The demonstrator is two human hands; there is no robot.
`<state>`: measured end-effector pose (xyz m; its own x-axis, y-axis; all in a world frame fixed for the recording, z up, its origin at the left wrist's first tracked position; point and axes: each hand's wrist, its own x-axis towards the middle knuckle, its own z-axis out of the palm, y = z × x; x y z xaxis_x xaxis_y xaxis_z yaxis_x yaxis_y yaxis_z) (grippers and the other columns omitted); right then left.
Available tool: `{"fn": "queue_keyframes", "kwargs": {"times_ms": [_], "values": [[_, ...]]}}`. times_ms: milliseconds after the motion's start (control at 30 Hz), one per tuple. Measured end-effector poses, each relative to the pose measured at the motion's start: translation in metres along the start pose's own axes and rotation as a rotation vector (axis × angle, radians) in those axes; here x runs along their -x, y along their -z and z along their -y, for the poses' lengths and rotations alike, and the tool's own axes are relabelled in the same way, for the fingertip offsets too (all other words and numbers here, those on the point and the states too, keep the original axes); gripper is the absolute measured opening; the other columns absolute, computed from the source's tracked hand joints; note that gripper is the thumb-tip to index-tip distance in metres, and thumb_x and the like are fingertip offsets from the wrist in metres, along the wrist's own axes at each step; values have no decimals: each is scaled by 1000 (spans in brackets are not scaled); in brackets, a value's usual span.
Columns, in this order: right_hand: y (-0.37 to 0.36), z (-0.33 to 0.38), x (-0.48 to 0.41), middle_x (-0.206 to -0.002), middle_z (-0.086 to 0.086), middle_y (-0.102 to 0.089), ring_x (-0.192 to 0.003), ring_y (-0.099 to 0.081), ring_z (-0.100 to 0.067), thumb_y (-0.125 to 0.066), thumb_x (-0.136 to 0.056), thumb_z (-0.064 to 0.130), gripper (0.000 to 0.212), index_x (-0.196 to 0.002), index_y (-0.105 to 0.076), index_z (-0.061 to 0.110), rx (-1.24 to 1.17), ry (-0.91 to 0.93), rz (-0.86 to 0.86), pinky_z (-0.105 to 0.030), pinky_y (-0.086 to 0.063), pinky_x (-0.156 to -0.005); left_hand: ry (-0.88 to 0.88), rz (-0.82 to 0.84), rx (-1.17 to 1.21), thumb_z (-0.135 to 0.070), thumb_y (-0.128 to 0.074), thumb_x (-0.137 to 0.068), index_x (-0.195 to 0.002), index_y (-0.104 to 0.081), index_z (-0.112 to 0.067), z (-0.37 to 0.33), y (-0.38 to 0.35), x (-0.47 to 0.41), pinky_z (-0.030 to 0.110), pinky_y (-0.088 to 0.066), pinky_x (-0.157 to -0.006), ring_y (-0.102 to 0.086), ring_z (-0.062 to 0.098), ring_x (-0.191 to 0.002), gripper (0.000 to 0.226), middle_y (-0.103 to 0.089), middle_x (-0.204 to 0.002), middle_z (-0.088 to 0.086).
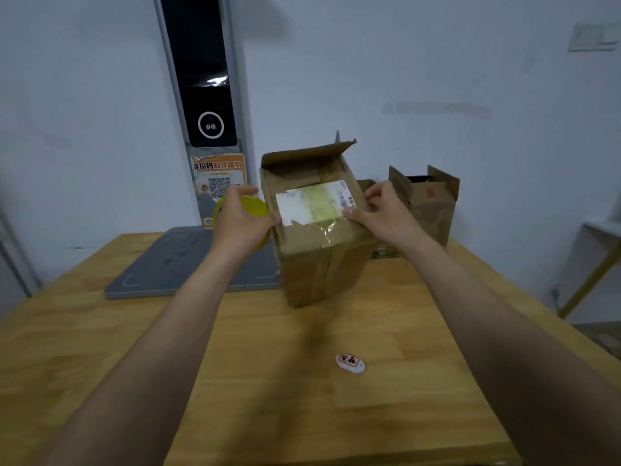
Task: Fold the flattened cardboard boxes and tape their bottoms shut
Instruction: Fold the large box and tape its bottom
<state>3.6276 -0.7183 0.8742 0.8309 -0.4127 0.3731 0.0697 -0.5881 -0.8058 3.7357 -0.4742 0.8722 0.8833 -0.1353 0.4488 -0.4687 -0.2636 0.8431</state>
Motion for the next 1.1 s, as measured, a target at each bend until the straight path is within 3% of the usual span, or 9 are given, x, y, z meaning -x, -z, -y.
{"fn": "queue_keyframes", "kwargs": {"times_ms": [100,233,367,500,533,567,700,900,1100], "values": [[-15,-25,14,-115,11,-57,-101,-55,-1,-85,-83,26,64,-129,-40,23,-48,-29,12,-16,-49,-74,93,14,22,-21,-80,-88,-119,-53,-33,23,-8,8,23,-46,-67,-55,6,-92,43,-53,-111,-13],[-16,-37,21,-125,-4,-65,-110,-64,-22,-62,-99,25,43,-140,-47,26,-251,-234,25,-48,-56,-94,540,53,265,-39,-56,-103,-122,-62,-19,33,-9,17,50,-50,-101,-60,39,-116,29,-63,-128,14],[1,-29,28,-145,-8,-54,-126,-55,-38,-34,-98,73,64,-144,-49,32,-347,-428,146,-57,-58,-85,427,38,222,-59,-49,-102,-91,-55,-27,33,-10,19,44,-43,-84,-49,22,-87,35,-48,-86,-6],[3,-14,33,-166,-8,-29,-148,-32,-42,-43,-70,98,111,-160,-27,35,-325,-439,267,-72,-39,-105,240,115,101,-77,-62,-80,-85,-64,-27,15,-6,24,39,-44,-68,-61,16,-78,51,-39,-84,-18],[1,-10,34,-164,-8,-32,-145,-37,-42,-46,-69,97,113,-160,-26,33,-271,-421,275,-70,-41,-105,236,163,23,-79,-68,-74,-103,-69,-20,12,-6,25,40,-50,-72,-66,23,-88,65,-54,-131,-5],[0,-6,35,-157,-7,-43,-137,-47,-39,-49,-74,93,108,-158,-32,28,-203,-395,273,-64,-49,-99,244,195,-54,-77,-75,-69,-123,-64,-17,10,-6,26,37,-48,-72,-62,24,-97,82,-64,-107,5],[-12,-4,40,-109,4,-65,-96,-65,-18,-45,-103,54,39,-128,-56,25,-46,-235,211,-32,-54,-57,217,170,-147,-69,-87,-58,-137,-48,-21,15,-7,26,33,-42,-74,-50,16,-103,101,-49,-116,-8],[-28,-7,53,-83,-5,-55,-74,-55,-21,-37,-109,25,28,-92,-55,12,130,-43,-13,-32,-38,-60,-54,-61,-219,-73,-64,-85,-130,-56,-18,22,-9,43,37,-46,-81,-54,14,-100,72,-54,-106,-9],[-44,7,45,-93,-9,-68,-81,-64,-16,-37,-111,32,29,-117,-58,14,29,102,-138,-27,-46,-64,-151,-227,-117,-47,-42,-108,-117,-60,-16,23,13,31,30,-41,-64,-58,8,-82,36,-59,-90,-14]]}}
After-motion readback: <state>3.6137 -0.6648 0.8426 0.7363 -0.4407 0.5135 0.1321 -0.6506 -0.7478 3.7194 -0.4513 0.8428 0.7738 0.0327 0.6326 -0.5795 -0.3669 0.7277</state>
